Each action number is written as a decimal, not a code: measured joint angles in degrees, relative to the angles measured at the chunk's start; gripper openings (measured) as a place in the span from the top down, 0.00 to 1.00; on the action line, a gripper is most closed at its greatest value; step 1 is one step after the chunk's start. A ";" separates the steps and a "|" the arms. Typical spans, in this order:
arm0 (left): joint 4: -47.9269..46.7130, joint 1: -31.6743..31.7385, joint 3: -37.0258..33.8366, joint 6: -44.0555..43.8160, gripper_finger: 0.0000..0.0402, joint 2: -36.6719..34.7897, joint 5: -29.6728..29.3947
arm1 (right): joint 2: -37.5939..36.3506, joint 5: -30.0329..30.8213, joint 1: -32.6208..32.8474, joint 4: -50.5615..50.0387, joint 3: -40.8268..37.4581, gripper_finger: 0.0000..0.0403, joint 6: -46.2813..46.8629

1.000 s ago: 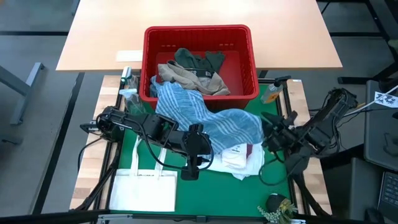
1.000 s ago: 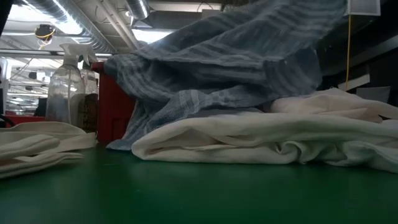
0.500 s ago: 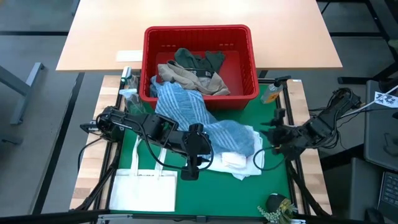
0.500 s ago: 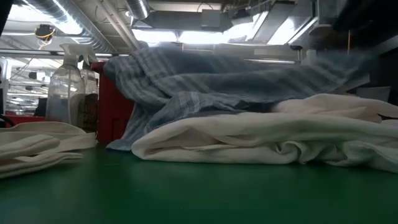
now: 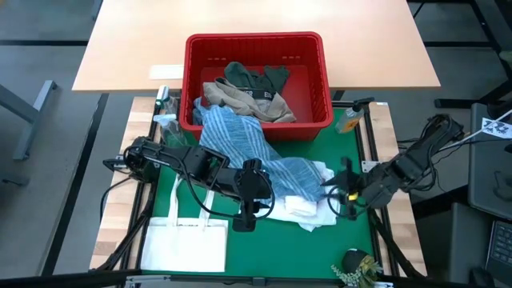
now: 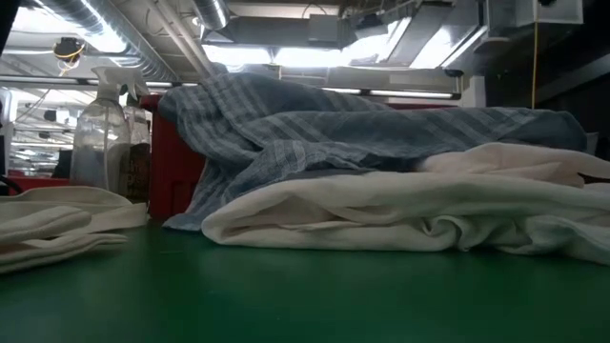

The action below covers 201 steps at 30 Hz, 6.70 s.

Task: Fold Laundry from Bin
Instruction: Fold the blue checkered polo shirt

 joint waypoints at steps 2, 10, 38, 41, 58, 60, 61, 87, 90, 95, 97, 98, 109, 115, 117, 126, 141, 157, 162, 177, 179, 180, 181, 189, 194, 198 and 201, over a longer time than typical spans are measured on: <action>0.02 0.00 0.00 0.00 0.71 0.00 -0.09 | 2.48 -1.00 0.01 7.46 0.00 0.65 -0.69; 0.00 -0.02 0.00 0.02 0.71 0.00 -1.04 | 17.28 0.41 -0.08 20.82 0.00 0.65 -13.14; -0.22 -0.02 0.00 0.02 0.71 0.00 -1.44 | 44.04 2.76 -15.79 34.62 -0.07 0.65 -19.66; -0.21 -0.02 0.00 0.00 0.71 0.00 -1.44 | 44.04 1.56 -16.71 34.40 -0.07 0.65 -19.66; -0.25 -0.02 0.00 -0.02 0.71 0.02 -1.46 | 44.04 -1.76 -17.64 33.41 -0.07 0.98 -19.67; -0.58 -0.04 0.00 -1.22 0.71 0.01 -1.82 | 43.90 -3.64 -17.61 33.85 -0.05 0.97 -19.31; -0.86 -0.07 -0.01 -2.28 0.71 0.02 -2.21 | 43.62 -5.16 -17.59 33.72 0.08 0.97 -19.01; -22.05 -0.26 0.00 -14.13 0.71 -3.76 -4.50 | 27.07 2.56 1.29 -16.57 38.39 1.00 -6.81; -22.08 -0.26 0.00 -13.16 0.71 -3.76 -4.98 | 26.58 4.26 5.01 -19.71 42.55 1.00 -3.67; -22.06 -0.27 0.00 -11.79 0.71 -3.43 -13.59 | 26.49 5.66 10.23 -22.26 47.66 1.00 -0.46; -22.05 -0.13 0.00 -10.29 0.71 -3.41 -17.57 | 26.45 6.16 11.73 -22.25 48.16 1.00 0.14; -22.07 0.12 0.00 -8.49 0.71 -3.41 -19.37 | 26.44 6.20 12.33 -22.31 48.17 1.00 0.32; -22.05 7.60 0.00 -2.28 0.71 -2.34 -23.49 | 26.57 5.64 14.72 -25.79 48.00 1.00 6.10; -21.60 10.42 0.00 6.01 0.71 1.40 -16.98 | 26.60 4.63 14.69 -26.71 47.97 1.00 6.11; -21.57 10.71 -0.02 8.38 0.71 2.56 -17.39 | 26.62 4.63 14.69 -26.74 47.93 1.00 6.11; -21.73 12.24 -0.02 13.29 0.71 4.26 -22.33 | 26.62 4.17 14.69 -26.76 47.93 1.00 6.11; -22.06 22.98 -0.02 13.70 0.71 4.15 -23.57 | 26.62 1.76 14.67 -26.73 47.93 1.00 6.11; -22.06 32.51 -0.02 18.02 0.71 4.15 -15.76 | 26.62 1.13 14.69 -27.50 47.93 1.00 6.07; -22.08 34.45 -0.02 18.10 0.71 4.15 -13.59 | 26.62 1.13 14.69 -27.50 47.93 1.00 6.07; -22.10 34.93 -0.02 13.55 0.99 4.15 -13.57 | 26.62 1.46 14.69 -28.20 47.93 1.00 6.09; -22.10 34.01 -0.02 13.57 0.99 4.15 -15.03 | 26.62 1.61 14.69 -28.22 47.93 1.00 6.07; -22.10 33.49 -0.02 13.60 0.99 4.08 -16.15 | 26.62 1.66 14.69 -28.23 47.93 1.00 6.08; -22.10 32.93 -0.02 13.60 0.99 3.85 -17.37 | 26.60 1.95 14.69 -28.32 47.93 1.00 6.08; -22.13 29.18 -0.02 13.91 1.00 -1.41 -21.40 | 23.21 9.46 14.69 -31.82 47.93 1.00 8.88; -22.12 27.61 -0.02 10.44 1.00 -7.33 -23.67 | 18.65 15.18 14.64 -32.27 47.93 1.00 8.97; -20.89 25.95 0.00 5.85 1.00 -12.22 -27.06 | 13.80 20.51 14.65 -32.11 47.94 1.00 6.69; -15.62 24.44 0.00 3.75 1.00 -15.74 -29.61 | 9.69 25.19 14.65 -30.15 47.98 1.00 3.06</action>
